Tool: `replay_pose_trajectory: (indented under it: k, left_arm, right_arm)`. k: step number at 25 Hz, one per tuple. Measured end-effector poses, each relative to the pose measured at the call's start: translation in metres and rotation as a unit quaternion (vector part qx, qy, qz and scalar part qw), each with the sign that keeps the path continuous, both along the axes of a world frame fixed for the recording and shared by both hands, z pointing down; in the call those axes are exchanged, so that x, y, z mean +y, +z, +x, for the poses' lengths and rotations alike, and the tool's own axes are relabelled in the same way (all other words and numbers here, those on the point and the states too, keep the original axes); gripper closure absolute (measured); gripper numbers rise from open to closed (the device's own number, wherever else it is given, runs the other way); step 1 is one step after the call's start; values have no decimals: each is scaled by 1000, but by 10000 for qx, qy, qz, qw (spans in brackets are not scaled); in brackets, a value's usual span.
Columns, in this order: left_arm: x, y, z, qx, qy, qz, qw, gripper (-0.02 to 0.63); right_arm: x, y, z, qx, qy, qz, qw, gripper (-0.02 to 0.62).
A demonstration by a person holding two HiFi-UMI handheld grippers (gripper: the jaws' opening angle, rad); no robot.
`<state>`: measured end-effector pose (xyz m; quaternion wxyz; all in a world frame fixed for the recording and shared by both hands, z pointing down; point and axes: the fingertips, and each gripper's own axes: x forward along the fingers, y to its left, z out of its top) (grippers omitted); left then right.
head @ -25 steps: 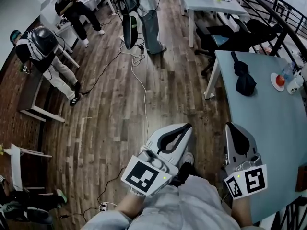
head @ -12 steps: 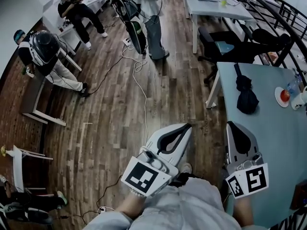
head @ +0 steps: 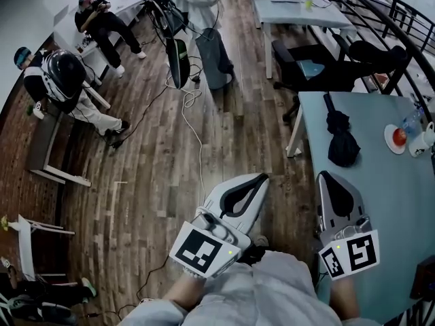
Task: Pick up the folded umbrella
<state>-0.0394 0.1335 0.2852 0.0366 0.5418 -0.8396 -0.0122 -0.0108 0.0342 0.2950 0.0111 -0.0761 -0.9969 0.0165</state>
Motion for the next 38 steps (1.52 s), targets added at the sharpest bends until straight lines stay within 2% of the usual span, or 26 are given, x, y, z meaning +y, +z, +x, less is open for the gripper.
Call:
replay_pose_trajectory:
  k: [8, 10, 15, 21, 29, 38]
  left_arm:
    - [-18, -5, -16, -200, 204, 87, 9996, 601]
    - [-27, -4, -21, -128, 303, 42, 9995, 601]
    - [-52, -2, -39, -178, 679, -19, 9975, 601]
    - [-83, -4, -80, -180, 1179, 29, 9929, 601]
    - [-120, -7, -142, -165, 1955, -8, 9806, 601]
    - [-157, -1, -199, -255, 2845, -253, 9580, 601]
  right_arm:
    - [-19, -3, -5, -74, 277, 5, 9996, 595]
    - [-26, -3, -7, -76, 400, 11, 9992, 595]
    - [-47, -1, -17, -36, 796, 43, 9968, 595]
    - [-74, -1, -41, 26, 1375, 60, 9905, 595]
    - [-99, -5, -82, 106, 2190, 52, 9756, 595]
    - [-114, 4, -120, 299, 3178, -68, 9477, 595]
